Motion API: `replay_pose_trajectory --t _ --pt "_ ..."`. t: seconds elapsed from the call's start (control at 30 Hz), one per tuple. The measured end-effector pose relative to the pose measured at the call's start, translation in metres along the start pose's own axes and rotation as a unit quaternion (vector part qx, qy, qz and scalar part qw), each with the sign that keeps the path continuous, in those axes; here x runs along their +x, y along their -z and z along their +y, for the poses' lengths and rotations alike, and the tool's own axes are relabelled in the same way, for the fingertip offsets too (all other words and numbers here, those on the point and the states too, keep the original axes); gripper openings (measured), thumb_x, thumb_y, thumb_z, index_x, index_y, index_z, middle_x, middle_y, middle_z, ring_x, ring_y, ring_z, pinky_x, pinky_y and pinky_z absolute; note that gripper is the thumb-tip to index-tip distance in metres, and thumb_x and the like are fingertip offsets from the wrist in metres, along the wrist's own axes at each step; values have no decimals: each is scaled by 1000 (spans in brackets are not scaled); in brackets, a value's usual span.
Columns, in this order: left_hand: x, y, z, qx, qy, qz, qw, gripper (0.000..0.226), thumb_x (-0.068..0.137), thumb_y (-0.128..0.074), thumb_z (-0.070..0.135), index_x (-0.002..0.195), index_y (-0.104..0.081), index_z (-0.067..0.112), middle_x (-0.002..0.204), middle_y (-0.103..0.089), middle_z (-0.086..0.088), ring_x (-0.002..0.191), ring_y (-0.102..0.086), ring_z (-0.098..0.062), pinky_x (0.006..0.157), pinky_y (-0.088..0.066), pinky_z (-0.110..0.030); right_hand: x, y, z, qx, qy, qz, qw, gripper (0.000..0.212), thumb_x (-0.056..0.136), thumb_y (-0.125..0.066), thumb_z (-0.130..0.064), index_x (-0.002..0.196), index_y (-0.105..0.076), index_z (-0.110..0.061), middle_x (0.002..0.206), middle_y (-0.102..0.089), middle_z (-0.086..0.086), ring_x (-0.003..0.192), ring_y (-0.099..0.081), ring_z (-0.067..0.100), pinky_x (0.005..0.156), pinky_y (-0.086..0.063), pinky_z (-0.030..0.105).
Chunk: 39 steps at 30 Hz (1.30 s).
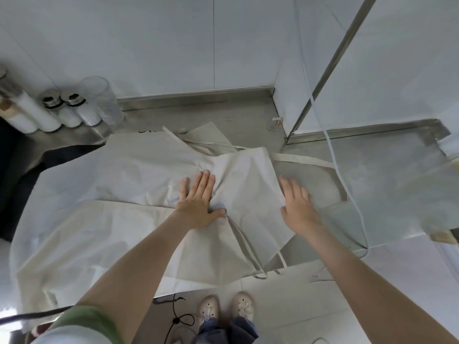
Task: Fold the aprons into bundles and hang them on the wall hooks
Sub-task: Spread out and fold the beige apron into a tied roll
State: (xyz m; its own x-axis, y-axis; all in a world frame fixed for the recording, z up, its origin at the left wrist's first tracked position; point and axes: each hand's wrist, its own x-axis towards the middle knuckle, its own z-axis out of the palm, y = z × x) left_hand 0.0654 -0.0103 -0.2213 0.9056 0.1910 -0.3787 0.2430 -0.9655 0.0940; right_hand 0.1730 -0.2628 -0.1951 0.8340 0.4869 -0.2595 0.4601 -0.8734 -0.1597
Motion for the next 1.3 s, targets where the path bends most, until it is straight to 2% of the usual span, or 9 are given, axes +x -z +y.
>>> replay_pose_trajectory --t 0.13,0.3,0.47,0.6,0.73,0.93,1.03,1.13,1.3 --pt "3 -4 16 14 -6 9 1000 91 91 -26 71 148 25 20 157 27 0 145 24 -20 116 16 -46 3 -6 -20 -6 170 -10 985 77 95 -46 -24 152 5 -30 162 3 -4 147 9 14 118 1 34" --pt "-13 -1 8 -82 -45 62 994 89 82 -8 68 154 0 16 162 -2 -3 149 -3 -23 120 0 -41 1 -31 -14 -60 114 -197 972 60 103 -23 -40 150 14 -37 159 20 -8 146 18 11 118 5 35" --pt "-69 8 -64 -60 54 116 990 61 84 -44 46 123 -55 1 123 -57 -16 103 -58 -36 86 -46 -41 7 -12 -30 -35 57 -124 990 50 99 -35 -34 146 -30 -17 154 -26 7 141 -24 23 112 -22 35" --pt "-123 3 -110 -52 238 156 957 70 85 -66 39 140 -38 5 138 -41 -13 121 -45 -36 99 -35 -45 8 -2 -79 49 79 -152 984 44 88 -52 -54 107 -53 -14 123 -56 11 117 -50 26 93 -40 34" --pt "-170 -6 -145 -105 389 114 908 85 87 -57 56 148 -18 10 146 -27 -10 134 -29 -31 109 -28 -43 -2 -15 -127 -8 140 -181 973 63 83 -62 -51 127 -45 -8 137 -43 11 130 -38 26 104 -32 32" --pt "-214 -16 -190 -218 508 42 832 90 78 -67 59 141 -29 7 138 -38 -13 130 -36 -32 104 -34 -40 2 -16 -212 -36 195 -143 970 56 86 -61 -36 132 -41 -11 139 -43 12 130 -40 29 104 -34 34" --pt "-231 -18 -213 -325 486 -87 807 57 87 -64 42 128 -52 3 115 -59 -11 105 -57 -26 83 -44 -30 -1 -23 -234 -53 186 -183 964 60 83 -63 -42 129 -41 -12 136 -46 12 127 -44 30 101 -38 34" --pt "-254 -24 -245 -527 439 -92 722 22 88 -60 11 108 -60 1 90 -62 -10 79 -62 -25 65 -53 -31 -2 -35 -247 -111 150 -178 966 65 78 -68 -45 125 -36 -14 137 -40 10 130 -38 31 100 -37 36" --pt "-259 -28 -263 -700 295 59 648 20 92 -64 14 111 -58 10 106 -62 -10 96 -64 -24 89 -53 -38 2 -43 -255 -136 103 -135 976 63 81 -65 -47 128 -40 -14 137 -36 11 131 -32 31 103 -35 38"
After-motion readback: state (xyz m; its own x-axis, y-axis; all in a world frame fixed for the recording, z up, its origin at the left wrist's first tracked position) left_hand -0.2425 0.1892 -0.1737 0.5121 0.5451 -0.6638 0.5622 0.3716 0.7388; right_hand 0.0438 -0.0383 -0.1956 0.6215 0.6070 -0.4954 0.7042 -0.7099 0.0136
